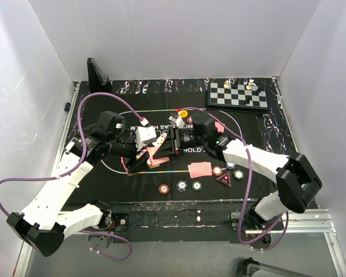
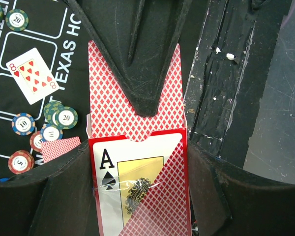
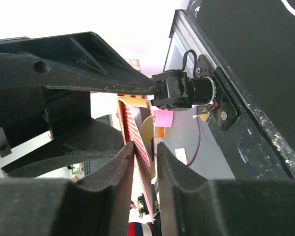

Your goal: Distribute texas hold em gaming equipment

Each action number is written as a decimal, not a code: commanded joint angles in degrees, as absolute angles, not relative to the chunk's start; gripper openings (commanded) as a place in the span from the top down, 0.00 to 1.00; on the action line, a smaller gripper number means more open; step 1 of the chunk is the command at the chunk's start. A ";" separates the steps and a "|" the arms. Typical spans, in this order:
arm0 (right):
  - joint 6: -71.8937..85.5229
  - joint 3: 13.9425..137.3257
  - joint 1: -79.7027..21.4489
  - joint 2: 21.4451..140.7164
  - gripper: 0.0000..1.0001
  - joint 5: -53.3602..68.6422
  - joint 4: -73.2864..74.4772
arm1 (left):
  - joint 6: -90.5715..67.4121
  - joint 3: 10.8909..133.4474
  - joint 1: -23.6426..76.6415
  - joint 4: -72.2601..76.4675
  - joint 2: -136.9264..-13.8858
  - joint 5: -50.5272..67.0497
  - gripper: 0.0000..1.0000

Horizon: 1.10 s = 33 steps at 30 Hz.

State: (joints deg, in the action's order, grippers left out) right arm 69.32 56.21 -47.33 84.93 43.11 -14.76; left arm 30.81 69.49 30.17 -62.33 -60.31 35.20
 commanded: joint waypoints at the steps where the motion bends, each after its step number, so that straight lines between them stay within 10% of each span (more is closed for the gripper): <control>1: 69.52 55.81 -47.02 83.06 0.74 43.42 -16.09 | 30.41 71.01 30.15 -60.64 -58.98 37.18 0.80; 21: 66.80 52.91 -40.61 74.45 0.91 44.03 -8.44 | 30.32 71.02 30.15 -60.38 -58.80 37.18 0.80; 33: 45.29 66.41 -34.10 73.64 0.99 36.85 21.22 | 29.18 70.22 30.15 -60.73 -58.71 36.48 0.81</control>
